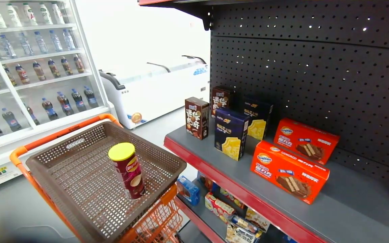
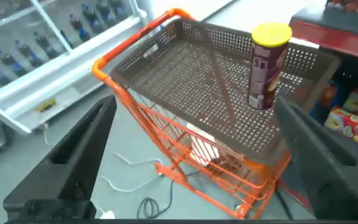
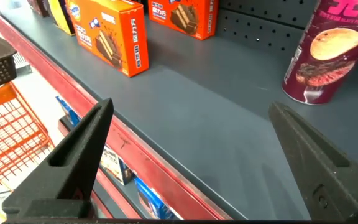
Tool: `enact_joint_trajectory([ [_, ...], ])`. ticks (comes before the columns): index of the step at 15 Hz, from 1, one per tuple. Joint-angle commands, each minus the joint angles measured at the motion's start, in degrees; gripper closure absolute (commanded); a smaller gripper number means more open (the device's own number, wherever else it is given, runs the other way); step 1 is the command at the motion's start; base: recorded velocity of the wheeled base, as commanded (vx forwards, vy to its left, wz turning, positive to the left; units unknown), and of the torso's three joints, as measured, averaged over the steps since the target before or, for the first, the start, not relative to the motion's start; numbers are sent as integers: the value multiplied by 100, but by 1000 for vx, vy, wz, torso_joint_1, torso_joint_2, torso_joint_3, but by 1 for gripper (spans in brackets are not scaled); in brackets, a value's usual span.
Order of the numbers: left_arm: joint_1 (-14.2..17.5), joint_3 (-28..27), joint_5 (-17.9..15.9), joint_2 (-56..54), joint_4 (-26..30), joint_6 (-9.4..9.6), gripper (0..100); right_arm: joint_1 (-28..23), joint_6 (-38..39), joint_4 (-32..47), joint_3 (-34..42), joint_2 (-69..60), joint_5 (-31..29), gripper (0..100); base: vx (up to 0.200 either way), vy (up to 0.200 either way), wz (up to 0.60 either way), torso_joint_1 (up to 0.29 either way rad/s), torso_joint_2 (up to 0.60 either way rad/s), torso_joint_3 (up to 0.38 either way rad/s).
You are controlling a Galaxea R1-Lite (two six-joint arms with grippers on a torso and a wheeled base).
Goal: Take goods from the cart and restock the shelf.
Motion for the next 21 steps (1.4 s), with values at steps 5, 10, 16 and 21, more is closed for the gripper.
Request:
enact_joint_trajectory([
  [5,-712,490,-840,2503,-1553,-1032,0,0,0,-2,0,-3,4,0,0,0,0,0,0,0],
  [10,-53,569,-1534,4480,-3311,-1006,0,0,0,-2,0,6,4,0,0,0,0,0,0,0],
  [16,-18,999,-2044,6616,-5895,-496,0,0,0,-2,0,6,4,0,0,0,0,0,0,0],
  [21,-343,1096,-2105,7803,-7020,-478,0,0,0,-2,0,6,4,0,0,0,0,0,0,0],
])
